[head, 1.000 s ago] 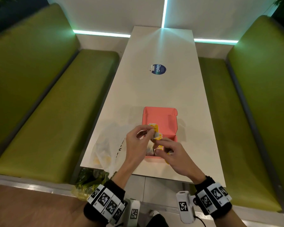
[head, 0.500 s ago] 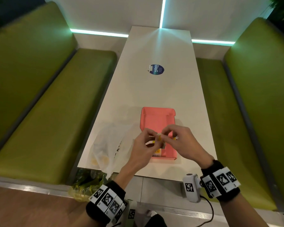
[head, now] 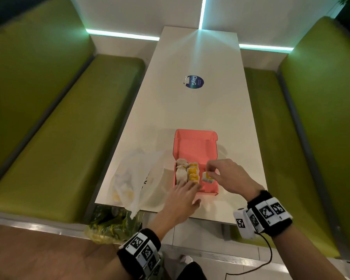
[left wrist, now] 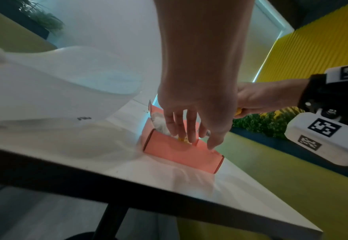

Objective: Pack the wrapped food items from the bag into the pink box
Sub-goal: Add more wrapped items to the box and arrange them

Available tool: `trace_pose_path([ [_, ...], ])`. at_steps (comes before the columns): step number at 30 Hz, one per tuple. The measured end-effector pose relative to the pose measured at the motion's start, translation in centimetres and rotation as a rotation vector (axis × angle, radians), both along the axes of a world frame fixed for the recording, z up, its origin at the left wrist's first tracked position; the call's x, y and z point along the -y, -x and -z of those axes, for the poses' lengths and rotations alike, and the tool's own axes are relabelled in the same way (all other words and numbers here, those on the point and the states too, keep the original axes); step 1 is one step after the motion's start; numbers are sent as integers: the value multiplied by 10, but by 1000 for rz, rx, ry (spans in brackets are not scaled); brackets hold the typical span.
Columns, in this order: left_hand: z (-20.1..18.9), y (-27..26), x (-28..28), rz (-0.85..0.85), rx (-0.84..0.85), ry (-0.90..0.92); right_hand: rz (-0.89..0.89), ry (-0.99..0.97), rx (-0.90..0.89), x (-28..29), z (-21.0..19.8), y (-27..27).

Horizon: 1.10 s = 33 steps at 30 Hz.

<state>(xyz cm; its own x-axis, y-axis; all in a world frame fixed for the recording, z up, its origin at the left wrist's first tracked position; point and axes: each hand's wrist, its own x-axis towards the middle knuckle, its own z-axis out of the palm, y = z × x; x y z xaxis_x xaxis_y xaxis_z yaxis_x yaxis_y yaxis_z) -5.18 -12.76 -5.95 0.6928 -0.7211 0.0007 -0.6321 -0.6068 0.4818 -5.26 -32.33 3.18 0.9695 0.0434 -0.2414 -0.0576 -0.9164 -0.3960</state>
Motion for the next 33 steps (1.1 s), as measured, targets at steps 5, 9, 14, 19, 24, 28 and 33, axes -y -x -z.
trace_pose_path([
  [5,10,8,-4,-13,89,-35,-31,61,-119,0,27,-18],
  [9,10,10,-5,-29,121,-32,9,97,-76,-3,45,-26],
  [14,7,11,-5,-19,97,-78,114,100,37,-7,56,-27],
  [19,4,12,-1,-21,63,-133,126,163,81,-8,62,-27],
  [24,-1,10,6,-11,51,-182,109,254,98,-7,66,-30],
  [28,-3,11,6,-14,40,-182,111,237,118,-9,65,-27],
  [33,0,11,6,-17,82,-145,129,155,135,-12,58,-24],
])
